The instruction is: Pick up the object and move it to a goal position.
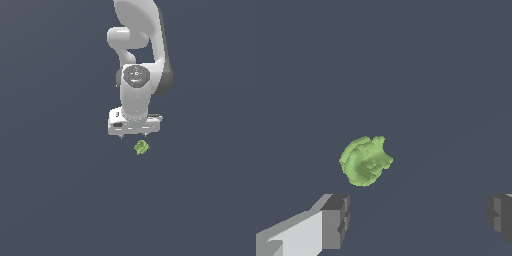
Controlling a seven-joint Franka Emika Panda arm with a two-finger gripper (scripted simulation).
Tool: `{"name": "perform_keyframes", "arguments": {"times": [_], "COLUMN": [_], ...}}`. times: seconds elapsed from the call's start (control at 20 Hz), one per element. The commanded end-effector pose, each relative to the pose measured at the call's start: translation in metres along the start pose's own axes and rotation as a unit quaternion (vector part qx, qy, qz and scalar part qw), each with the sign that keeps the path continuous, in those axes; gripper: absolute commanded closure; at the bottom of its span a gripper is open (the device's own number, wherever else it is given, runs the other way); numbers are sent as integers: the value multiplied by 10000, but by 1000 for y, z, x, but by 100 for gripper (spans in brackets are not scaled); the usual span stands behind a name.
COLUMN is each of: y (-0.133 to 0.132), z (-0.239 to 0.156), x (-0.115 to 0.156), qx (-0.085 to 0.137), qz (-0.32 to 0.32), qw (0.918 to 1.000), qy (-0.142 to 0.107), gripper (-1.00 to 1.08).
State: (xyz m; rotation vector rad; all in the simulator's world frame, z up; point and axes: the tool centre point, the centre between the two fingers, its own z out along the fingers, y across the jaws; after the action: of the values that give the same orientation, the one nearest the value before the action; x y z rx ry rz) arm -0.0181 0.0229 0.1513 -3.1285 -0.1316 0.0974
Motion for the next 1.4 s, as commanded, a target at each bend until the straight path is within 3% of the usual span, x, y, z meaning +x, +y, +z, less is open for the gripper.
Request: {"name": "perform_keyframes", "arguments": {"times": [0.0, 0.5, 0.9, 1.35], "y": [0, 31, 28, 18], "z": [0, -6, -4, 4], "x": [0, 7, 7, 6], "qx": [0, -169, -154, -124], "qz": [0, 116, 232, 834], "qw": [10000, 9997, 9996, 9964], "qy": [0, 101, 102, 130], "gripper": [-92, -92, -92, -92]}}
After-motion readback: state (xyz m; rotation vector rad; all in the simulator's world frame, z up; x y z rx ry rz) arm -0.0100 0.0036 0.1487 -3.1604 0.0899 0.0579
